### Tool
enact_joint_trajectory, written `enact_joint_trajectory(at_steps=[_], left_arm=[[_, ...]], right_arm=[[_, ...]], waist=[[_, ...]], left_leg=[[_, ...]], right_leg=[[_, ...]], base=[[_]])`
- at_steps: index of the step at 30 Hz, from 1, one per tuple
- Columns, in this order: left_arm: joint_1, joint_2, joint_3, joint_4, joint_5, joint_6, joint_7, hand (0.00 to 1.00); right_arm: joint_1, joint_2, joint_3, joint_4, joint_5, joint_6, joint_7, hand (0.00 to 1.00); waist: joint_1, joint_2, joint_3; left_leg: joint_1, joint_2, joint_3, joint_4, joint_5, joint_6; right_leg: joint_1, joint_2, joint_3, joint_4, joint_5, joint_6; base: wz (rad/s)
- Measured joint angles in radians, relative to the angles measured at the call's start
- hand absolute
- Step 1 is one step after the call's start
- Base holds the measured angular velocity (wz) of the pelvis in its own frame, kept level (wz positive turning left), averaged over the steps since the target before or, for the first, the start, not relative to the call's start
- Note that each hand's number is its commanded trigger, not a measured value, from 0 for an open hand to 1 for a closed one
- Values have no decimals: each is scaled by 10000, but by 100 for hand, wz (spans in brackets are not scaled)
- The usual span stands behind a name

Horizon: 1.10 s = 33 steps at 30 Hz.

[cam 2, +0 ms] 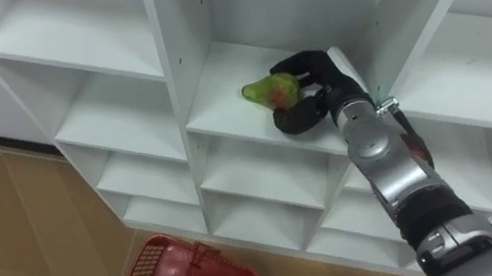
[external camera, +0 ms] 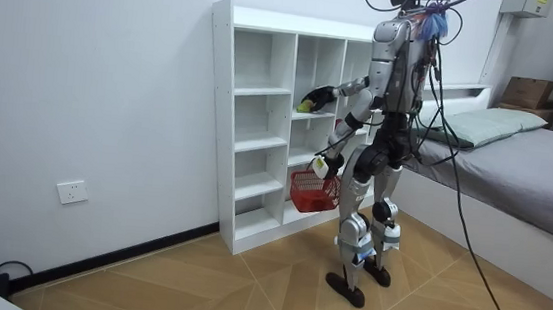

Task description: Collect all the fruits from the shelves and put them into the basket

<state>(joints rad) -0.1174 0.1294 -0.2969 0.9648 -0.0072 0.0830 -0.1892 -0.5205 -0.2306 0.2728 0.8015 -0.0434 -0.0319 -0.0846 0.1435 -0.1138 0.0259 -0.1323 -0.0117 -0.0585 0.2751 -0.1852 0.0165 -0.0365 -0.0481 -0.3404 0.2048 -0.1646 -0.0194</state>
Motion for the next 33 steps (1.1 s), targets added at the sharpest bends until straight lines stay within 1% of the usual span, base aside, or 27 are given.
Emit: enact_joint_trajectory(at_steps=[6, 9, 14, 16, 19, 22, 24, 26, 28, 29, 30, 32, 33], left_arm=[[0, -4, -27, 12, 5, -1, 0, 100], [0, -6, -18, -4, 5, -12, 3, 100], [0, 34, -12, -61, 3, -45, 35, 100], [1, -6, -5, -139, 9, -106, 39, 100], [1, 11, 45, -250, 1, -203, 38, 100], [4, -57, 164, -436, -63, -309, 83, 100], [17, -97, 180, -433, -68, -463, 114, 100], [38, -106, 187, -432, -65, -496, 121, 100], [171, -170, 178, -431, -208, -559, 127, 100], [210, -170, 182, -431, -239, -567, 129, 100], [294, -175, 183, -431, -307, -579, 132, 100], [376, -201, 202, -416, -293, -624, 145, 100], [435, -183, 212, -412, -296, -674, 188, 100]], right_arm=[[11, 6, 25, -63, 8, 4, -2, 100], [159, 66, 20, -323, -11, 7, 3, 100], [403, 216, 15, -688, 165, 0, 15, 100], [649, 215, -1, -1041, 185, -1, 61, 100], [1034, 233, -12, -1614, 225, -3, 186, 100], [1833, 286, 16, -2625, 280, -28, 338, 100], [2154, 369, 23, -2913, 190, -33, 332, 100], [2450, 368, 34, -3223, 7, -36, 378, 100], [2976, 343, 160, -3813, -176, -39, 455, 100], [3141, 351, 176, -3964, -179, -46, 458, 100], [3459, 366, 182, -4212, -170, -95, 534, 100], [3759, 402, 186, -4514, -181, -110, 670, 100], [3909, 427, 191, -4705, -127, -110, 788, 100]], waist=[[-14, -9, -1], [-29, -15, -4], [-137, -13, -7], [-173, -15, -10], [-232, -9, -14], [-274, 12, -29], [-284, 30, -39], [-299, 82, -68], [-361, 222, -146], [-379, 264, -171], [-429, 357, -225], [-572, 471, -264], [-589, 504, -261]], left_leg=[[2, 12, -2, -7, 0, 0], [32, 26, 21, -14, 0, 1], [36, 33, 40, -14, 0, 0], [44, 46, 76, -16, 0, 0], [54, 58, 133, -18, 0, 0], [102, 81, 321, -22, 0, 1], [193, 99, 416, -65, 0, 1], [253, 122, 524, -87, -1, 2], [377, 138, 623, -256, 1, 4], [399, 147, 657, -265, 1, 3], [445, 156, 712, -293, 1, 3], [538, 154, 764, -393, 19, 15], [588, 157, 854, -409, 21, 15]], right_leg=[[-5, -20, 46, 0, 0, 0], [-10, -19, 142, 0, 0, 0], [-10, -17, 146, 1, -1, 1], [-15, -19, 158, -2, -1, 1], [-28, -15, 211, -3, 0, 1], [-60, -19, 376, 18, 0, 1], [-27, -19, 430, 24, 0, 1], [-23, -9, 541, 28, 1, 2], [-28, 12, 637, 28, 1, 2], [-22, 18, 648, 28, 1, 2], [-9, 25, 674, 37, 1, 2], [-14, 19, 746, 85, 1, 2], [-24, 29, 849, 111, 1, 2]], base=[[-1], [-4], [0], [0], [-6], [-15], [-13], [-16], [-16], [-13], [-10], [-13], [-20]])
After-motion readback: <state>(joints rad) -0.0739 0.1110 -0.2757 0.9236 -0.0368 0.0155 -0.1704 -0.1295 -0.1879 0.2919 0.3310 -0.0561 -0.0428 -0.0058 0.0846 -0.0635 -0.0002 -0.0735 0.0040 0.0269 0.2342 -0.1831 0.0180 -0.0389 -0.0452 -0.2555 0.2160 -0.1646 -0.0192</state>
